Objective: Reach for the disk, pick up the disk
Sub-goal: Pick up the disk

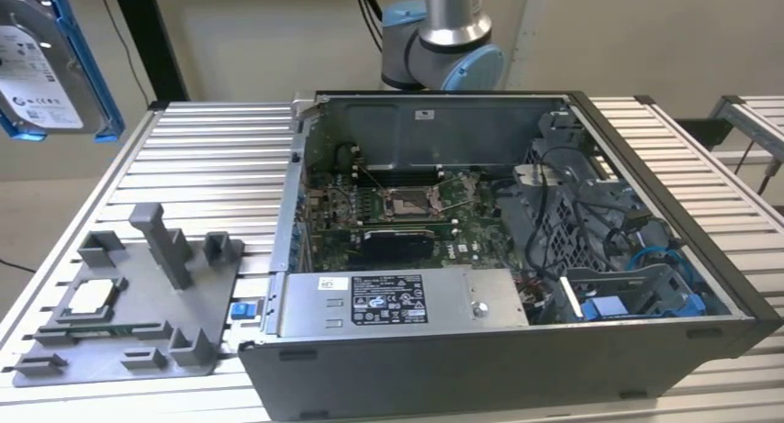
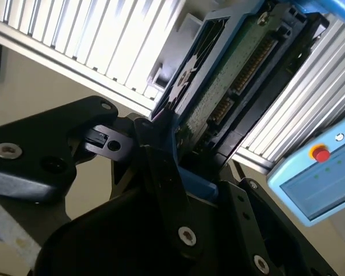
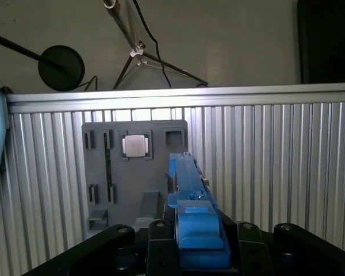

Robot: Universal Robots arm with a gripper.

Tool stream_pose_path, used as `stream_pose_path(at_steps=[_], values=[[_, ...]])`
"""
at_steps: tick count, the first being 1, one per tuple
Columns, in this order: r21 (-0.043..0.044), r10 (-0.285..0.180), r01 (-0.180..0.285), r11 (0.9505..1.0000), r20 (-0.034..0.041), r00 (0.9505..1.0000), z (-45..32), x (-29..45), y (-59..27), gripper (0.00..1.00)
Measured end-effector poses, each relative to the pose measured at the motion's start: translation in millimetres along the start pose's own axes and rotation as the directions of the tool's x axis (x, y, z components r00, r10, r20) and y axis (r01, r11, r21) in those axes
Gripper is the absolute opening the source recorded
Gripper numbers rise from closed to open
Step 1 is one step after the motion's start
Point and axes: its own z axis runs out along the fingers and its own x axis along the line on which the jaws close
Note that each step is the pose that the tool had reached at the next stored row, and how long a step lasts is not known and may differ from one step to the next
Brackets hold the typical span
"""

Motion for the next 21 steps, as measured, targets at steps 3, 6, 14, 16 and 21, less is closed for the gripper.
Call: stream_pose_path(at_steps=[3,6,14,16,21], values=[[0.0,0.0,0.0,1.0,0.0,1.0,-0.1,0.0,0.0,0.0],[0.0,0.0,0.0,1.0,0.0,1.0,-0.3,0.0,0.0,0.0],[0.0001,0.0,0.0,1.0,0.0,1.0,-6.2,-0.2,-0.2,0.0],[0.0002,0.0,0.0,1.0,0.0002,1.0,-6.2,-0.3,-0.6,0.0],[-0.0001,0.0,0.0,1.0,0.0,1.0,-6.2,-0.5,-5.5,0.0]])
